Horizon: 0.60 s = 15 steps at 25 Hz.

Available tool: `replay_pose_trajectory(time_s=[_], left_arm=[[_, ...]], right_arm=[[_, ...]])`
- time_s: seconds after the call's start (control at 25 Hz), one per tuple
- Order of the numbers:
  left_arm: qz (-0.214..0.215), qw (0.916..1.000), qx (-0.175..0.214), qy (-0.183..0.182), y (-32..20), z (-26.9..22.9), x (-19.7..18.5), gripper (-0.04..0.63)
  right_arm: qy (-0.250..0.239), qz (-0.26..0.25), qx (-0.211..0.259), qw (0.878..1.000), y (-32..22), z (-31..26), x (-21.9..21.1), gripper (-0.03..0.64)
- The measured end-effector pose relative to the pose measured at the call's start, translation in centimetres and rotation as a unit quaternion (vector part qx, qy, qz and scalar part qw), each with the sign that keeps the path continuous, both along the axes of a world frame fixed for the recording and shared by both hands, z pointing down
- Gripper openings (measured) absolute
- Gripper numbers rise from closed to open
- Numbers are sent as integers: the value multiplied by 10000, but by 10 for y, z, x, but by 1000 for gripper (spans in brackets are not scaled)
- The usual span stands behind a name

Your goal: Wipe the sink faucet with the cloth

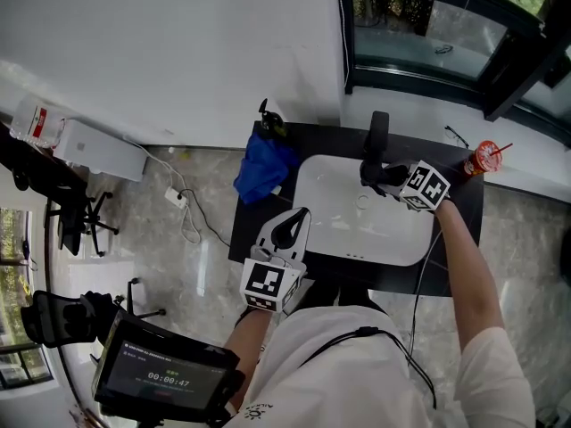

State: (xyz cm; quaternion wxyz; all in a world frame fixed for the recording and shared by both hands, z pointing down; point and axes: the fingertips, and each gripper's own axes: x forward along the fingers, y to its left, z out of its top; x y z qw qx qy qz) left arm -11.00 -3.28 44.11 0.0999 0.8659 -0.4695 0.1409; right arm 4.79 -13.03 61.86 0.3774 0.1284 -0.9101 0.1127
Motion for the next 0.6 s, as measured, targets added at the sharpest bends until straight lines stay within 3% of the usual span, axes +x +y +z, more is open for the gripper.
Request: replay_pose_trajectory(time_s=[0.4, 0.6], left_arm=[[66, 10000, 23, 44, 6, 1, 3, -6], [81, 10000, 32, 42, 8, 0, 4, -6]], right_arm=[[242, -449, -929, 9944, 71, 36, -1, 120], [487, -252, -1024, 9932, 70, 49, 21, 120]])
